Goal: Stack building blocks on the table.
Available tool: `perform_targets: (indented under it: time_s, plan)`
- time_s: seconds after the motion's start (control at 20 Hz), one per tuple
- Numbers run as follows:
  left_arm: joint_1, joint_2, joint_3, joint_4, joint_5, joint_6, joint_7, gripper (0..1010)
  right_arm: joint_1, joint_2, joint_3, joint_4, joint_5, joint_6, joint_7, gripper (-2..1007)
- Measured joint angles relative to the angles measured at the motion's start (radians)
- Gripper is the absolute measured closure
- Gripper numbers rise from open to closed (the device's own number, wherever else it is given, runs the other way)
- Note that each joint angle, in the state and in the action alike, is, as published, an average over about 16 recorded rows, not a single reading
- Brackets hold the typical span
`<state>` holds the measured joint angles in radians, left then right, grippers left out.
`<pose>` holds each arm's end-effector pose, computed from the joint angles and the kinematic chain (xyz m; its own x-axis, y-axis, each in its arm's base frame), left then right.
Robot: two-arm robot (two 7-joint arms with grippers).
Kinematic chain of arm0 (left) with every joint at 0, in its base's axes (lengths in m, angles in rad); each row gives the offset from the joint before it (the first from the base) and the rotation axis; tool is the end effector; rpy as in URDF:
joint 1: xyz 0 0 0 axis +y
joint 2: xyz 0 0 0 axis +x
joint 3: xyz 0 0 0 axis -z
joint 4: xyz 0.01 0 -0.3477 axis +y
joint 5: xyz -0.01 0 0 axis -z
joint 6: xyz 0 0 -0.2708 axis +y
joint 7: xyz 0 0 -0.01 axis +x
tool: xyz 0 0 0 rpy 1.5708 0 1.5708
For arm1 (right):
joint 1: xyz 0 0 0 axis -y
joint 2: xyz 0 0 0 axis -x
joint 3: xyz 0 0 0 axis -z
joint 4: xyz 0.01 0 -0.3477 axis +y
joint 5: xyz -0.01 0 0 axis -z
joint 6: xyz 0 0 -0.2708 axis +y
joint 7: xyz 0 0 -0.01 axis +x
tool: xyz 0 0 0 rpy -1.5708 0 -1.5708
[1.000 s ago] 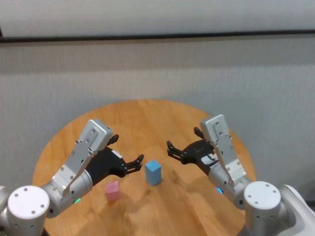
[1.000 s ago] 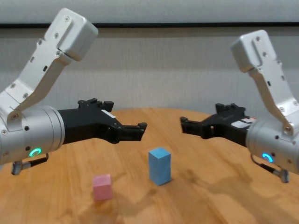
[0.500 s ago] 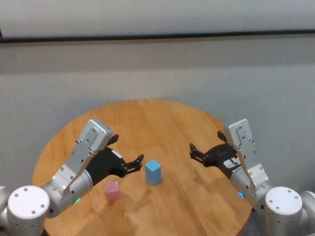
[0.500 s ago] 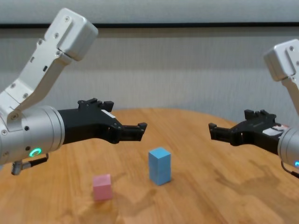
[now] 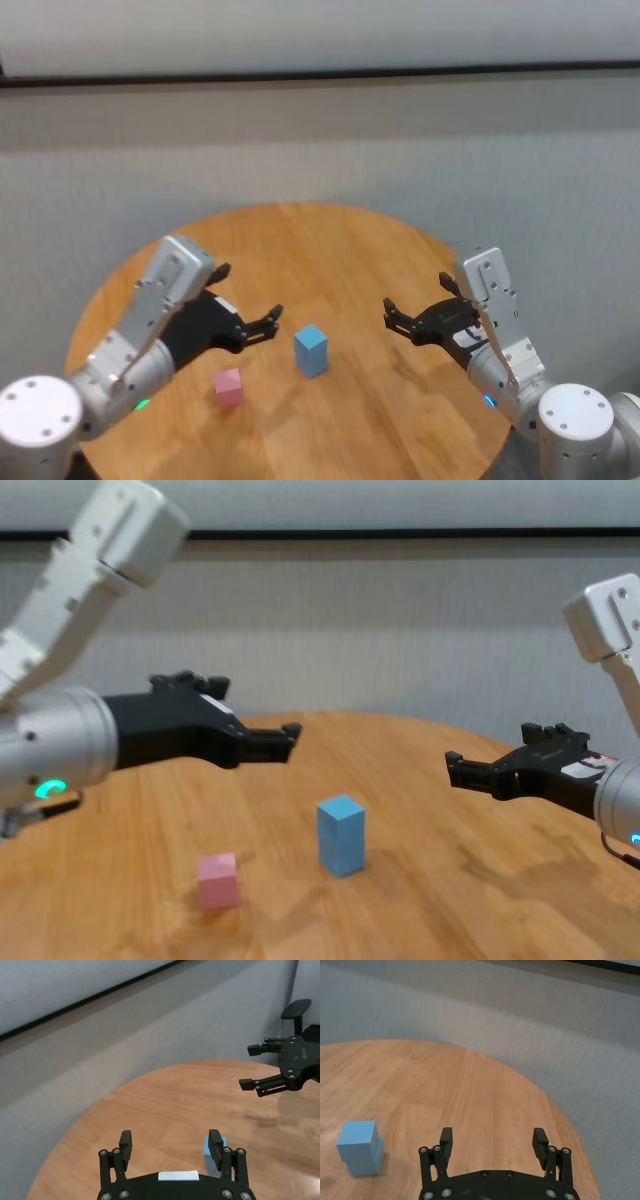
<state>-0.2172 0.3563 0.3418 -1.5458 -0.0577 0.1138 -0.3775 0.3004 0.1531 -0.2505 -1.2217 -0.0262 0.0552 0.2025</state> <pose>0.3483 0.0363 -0.3090 0.6023 0.7395 0.3006 -0.7964 0.5823 0.1633 0.3858 -0.0030 -0.3606 0.3866 -0.8988 0.2067 0.9174 0.3518 -0.1861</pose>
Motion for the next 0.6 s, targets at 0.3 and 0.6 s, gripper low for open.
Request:
perform_targets:
  time_s: [0.3, 0.6]
  plan:
    - [0.048, 0.053, -0.015, -0.064, -0.022, 0.020, -0.022, 8, 0.001, 0.000, -0.001, 0.000, 0.000, 0.000, -0.002, 0]
    - [0.074, 0.087, -0.021, -0.054, -0.064, 0.024, -0.057, 8, 0.001, -0.001, -0.001, 0.000, -0.001, 0.000, -0.003, 0]
